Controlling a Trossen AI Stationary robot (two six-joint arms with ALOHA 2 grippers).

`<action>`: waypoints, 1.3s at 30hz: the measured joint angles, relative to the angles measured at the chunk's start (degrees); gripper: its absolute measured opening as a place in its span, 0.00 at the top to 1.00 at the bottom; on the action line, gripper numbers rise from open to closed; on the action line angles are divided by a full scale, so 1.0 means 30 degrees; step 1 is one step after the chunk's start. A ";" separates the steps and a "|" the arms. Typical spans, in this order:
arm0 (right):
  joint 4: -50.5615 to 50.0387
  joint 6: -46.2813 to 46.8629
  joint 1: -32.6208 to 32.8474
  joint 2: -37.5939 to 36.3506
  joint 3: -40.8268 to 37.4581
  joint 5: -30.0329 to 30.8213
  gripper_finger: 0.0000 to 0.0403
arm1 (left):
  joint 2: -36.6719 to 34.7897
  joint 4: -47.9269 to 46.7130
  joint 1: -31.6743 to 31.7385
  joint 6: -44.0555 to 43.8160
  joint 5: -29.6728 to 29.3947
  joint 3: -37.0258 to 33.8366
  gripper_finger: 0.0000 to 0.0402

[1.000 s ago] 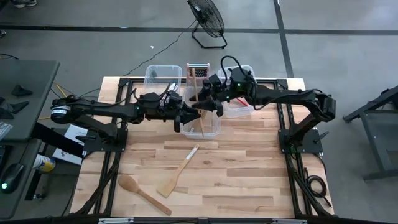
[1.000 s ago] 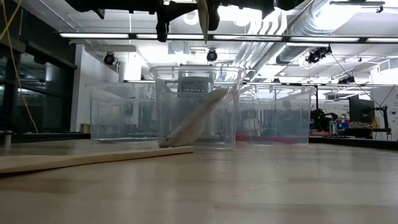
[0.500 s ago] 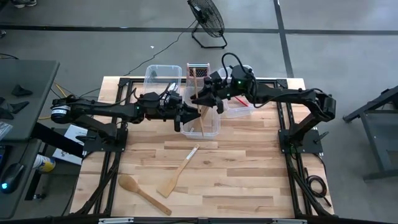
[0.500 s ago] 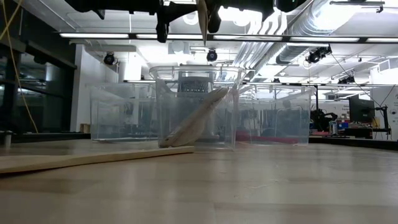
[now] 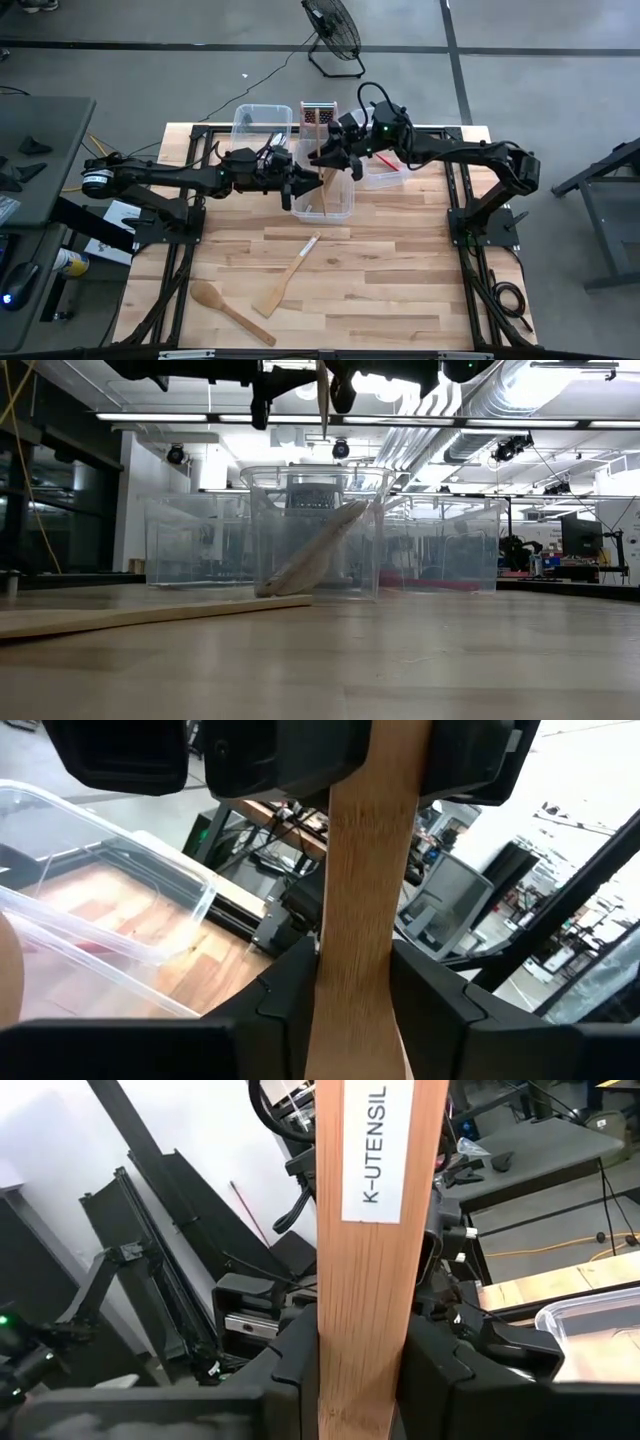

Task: Pick & Place Kitchen Items
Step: Put the brown serving spoon into the middle transparent bin

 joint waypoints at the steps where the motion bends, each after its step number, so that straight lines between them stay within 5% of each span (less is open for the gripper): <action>1: 0.0023 -0.0012 -0.0107 0.0000 0.0000 -0.0119 0.79 | 0.0000 0.0011 0.0000 -0.0013 -0.0065 0.0000 0.71; 12: -0.0381 0.0158 -0.0744 -0.0007 0.0000 0.0933 0.79 | -0.0375 -0.0708 0.0007 0.0486 -0.1307 0.0000 0.56; 22: -0.3089 0.1504 -0.0810 -0.0007 0.0000 0.9371 0.79 | -0.3329 -0.4897 0.0189 0.0991 -0.2815 0.0000 0.53; 39: -0.4121 0.2140 0.0807 -0.0007 0.0000 1.7696 0.79 | -0.8973 -1.0047 0.0197 0.4506 -0.6733 0.0000 0.53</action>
